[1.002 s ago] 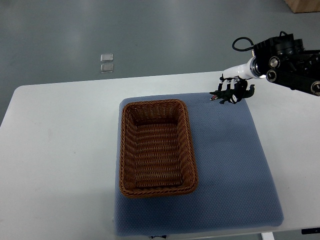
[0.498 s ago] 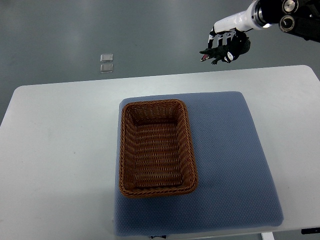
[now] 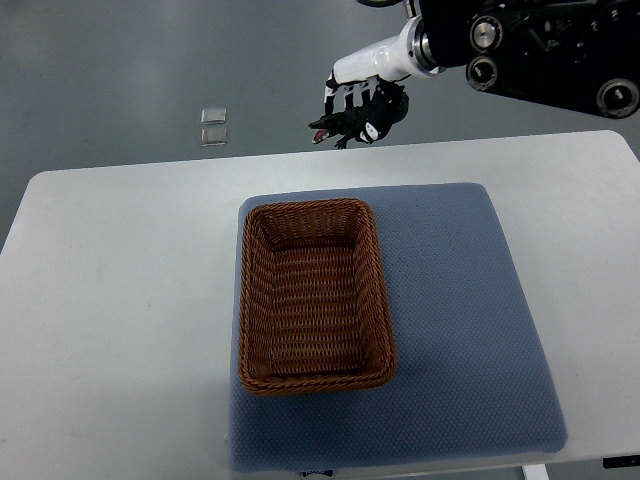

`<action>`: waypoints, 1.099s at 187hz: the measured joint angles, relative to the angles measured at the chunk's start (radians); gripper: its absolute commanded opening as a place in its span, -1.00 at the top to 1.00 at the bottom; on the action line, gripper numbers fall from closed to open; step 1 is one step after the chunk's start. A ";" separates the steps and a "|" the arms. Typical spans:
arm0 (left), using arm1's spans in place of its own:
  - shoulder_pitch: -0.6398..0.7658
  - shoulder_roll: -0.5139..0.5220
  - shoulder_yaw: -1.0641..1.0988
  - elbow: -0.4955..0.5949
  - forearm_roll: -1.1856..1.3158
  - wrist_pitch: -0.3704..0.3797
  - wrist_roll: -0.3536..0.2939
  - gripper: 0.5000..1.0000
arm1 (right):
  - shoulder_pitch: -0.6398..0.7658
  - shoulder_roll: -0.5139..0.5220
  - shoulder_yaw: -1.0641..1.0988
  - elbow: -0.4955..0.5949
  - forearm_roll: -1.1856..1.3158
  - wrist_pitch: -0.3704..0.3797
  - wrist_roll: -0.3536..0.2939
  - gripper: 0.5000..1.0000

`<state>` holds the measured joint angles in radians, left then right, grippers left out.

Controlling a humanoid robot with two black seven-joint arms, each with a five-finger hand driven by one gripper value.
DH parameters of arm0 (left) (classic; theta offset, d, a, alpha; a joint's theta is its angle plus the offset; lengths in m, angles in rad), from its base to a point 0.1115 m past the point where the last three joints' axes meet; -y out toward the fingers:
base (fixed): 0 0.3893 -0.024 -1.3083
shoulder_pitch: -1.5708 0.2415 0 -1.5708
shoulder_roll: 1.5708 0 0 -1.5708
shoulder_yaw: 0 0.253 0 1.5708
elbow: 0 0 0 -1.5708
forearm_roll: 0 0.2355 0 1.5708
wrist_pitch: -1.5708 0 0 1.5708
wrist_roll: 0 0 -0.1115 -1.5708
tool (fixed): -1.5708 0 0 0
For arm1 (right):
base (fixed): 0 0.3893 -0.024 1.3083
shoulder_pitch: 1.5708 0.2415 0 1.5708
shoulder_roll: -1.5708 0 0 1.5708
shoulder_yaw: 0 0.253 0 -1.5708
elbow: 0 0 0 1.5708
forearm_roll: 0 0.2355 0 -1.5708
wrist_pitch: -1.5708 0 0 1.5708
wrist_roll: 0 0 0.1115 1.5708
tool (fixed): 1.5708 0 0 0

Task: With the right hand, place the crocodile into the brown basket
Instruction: 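Carry the crocodile over the wicker basket and lower it inside, then open the right hand to release the crocodile and withdraw upward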

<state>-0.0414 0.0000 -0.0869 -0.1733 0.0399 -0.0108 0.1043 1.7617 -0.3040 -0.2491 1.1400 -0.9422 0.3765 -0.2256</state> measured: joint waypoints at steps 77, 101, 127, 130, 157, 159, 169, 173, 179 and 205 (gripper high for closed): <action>0.000 0.000 -0.001 0.002 0.000 0.000 0.000 -1.00 | -0.137 0.188 -0.001 -0.058 0.007 -0.023 0.002 0.58; 0.000 0.000 -0.002 0.002 0.000 0.000 0.000 -1.00 | -0.177 0.217 -0.001 -0.070 0.006 -0.025 0.002 0.58; 0.000 0.000 -0.003 0.002 0.000 0.000 0.000 -1.00 | -0.220 0.246 0.000 -0.091 0.003 -0.032 0.002 0.57; 0.000 0.000 -0.003 0.002 0.000 0.000 0.000 -1.00 | -0.223 0.248 0.000 -0.093 0.003 -0.033 0.002 0.57; 0.000 0.000 -0.004 0.003 0.000 0.000 0.000 -1.00 | -0.255 0.268 0.000 -0.116 -0.002 -0.034 0.002 0.46; 0.000 0.000 -0.004 0.003 0.000 0.000 0.000 -1.00 | -0.257 0.269 -0.001 -0.118 -0.003 -0.034 0.002 0.46; 0.000 0.000 -0.004 0.003 0.000 0.000 0.000 -1.00 | -0.268 0.274 -0.001 -0.127 -0.006 -0.034 0.002 0.43; 0.000 0.000 -0.004 0.003 0.000 0.000 0.000 -1.00 | -0.272 0.275 -0.001 -0.129 -0.006 -0.034 0.002 0.43; 0.000 0.000 -0.004 0.003 0.000 0.000 0.000 -1.00 | -0.278 0.276 -0.001 -0.131 -0.007 -0.034 0.002 0.43; 0.000 0.000 -0.004 0.004 -0.001 0.001 0.000 -1.00 | -0.302 0.276 -0.001 -0.144 -0.009 -0.033 0.000 0.25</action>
<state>-0.0414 0.0000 -0.0905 -0.1698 0.0389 -0.0096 0.1043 1.4594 -0.0277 -0.2505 0.9961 -0.9510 0.3433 -0.2254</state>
